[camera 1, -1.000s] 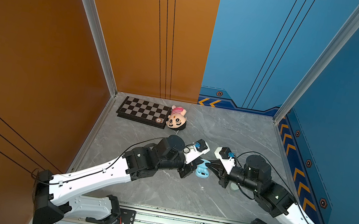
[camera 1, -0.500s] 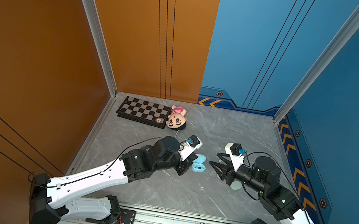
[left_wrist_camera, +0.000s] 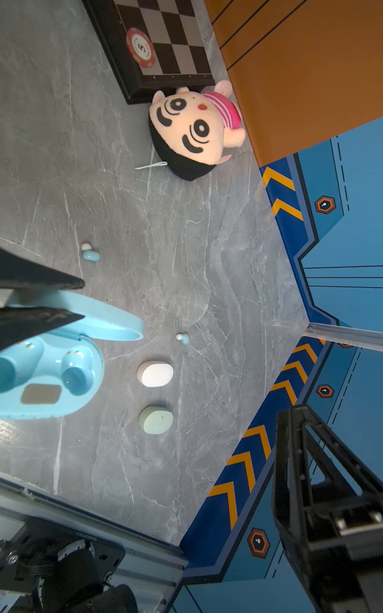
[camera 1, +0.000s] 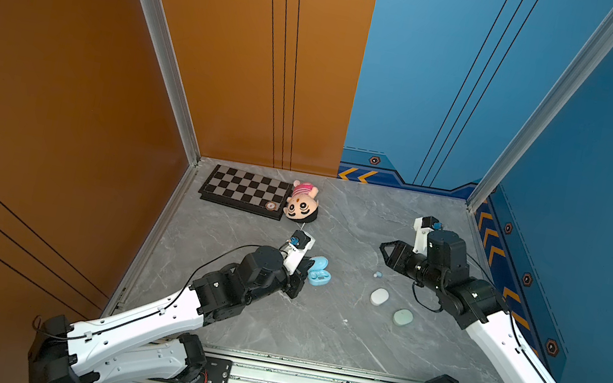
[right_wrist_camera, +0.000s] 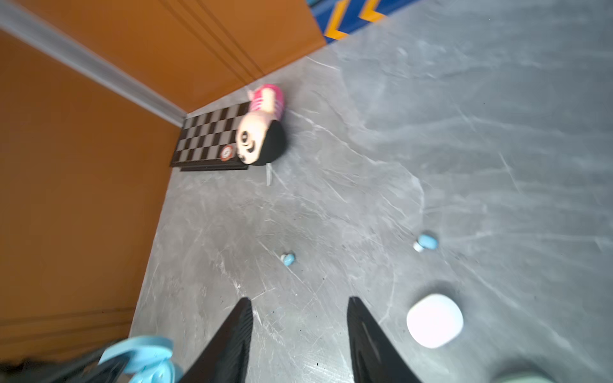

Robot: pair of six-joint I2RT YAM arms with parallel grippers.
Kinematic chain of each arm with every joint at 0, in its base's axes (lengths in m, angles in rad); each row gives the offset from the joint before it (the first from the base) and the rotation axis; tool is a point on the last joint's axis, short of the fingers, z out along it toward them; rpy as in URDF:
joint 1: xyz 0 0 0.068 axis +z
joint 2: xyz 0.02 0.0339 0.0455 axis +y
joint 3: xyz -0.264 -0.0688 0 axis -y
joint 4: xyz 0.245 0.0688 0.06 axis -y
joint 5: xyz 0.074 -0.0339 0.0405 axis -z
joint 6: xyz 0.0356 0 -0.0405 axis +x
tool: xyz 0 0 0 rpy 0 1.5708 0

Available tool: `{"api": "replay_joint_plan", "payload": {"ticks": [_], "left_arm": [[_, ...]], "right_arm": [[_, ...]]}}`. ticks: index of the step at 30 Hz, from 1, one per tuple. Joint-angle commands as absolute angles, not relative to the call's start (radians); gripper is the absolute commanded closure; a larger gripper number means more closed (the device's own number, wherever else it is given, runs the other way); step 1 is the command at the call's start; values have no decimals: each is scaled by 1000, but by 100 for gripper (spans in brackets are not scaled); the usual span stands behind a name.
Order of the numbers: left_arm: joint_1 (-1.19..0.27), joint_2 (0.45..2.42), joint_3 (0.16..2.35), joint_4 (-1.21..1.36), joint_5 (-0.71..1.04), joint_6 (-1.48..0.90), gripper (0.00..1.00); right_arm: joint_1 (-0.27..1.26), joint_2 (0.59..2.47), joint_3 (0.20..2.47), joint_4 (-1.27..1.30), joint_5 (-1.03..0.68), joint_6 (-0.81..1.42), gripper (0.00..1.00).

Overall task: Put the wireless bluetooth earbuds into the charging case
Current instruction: 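Release the lid and move the right gripper to the small blue earbud, then lower the right gripper and close it on the small blue earbud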

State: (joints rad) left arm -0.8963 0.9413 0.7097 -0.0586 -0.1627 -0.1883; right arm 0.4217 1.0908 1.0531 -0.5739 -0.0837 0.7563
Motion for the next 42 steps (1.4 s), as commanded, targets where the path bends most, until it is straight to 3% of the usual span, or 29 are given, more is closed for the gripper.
{"api": "replay_joint_plan", "payload": {"ticks": [1,6,17,42], "left_arm": [[-888,927,647,50,-208,-239,100],[-895,944,573,138,-205,-264,100],[-899,943,528,195,-213,-244,100],[-914,954,540,187,-222,-229,100]], "right_arm": [[371,1161,1075,-740,46,1085,51],[332,1311,1084,-737,69,1292,51],[328,1620,1143,-718,10,1527,52],[295,1920,1293,-653,-36,1607,58]]}}
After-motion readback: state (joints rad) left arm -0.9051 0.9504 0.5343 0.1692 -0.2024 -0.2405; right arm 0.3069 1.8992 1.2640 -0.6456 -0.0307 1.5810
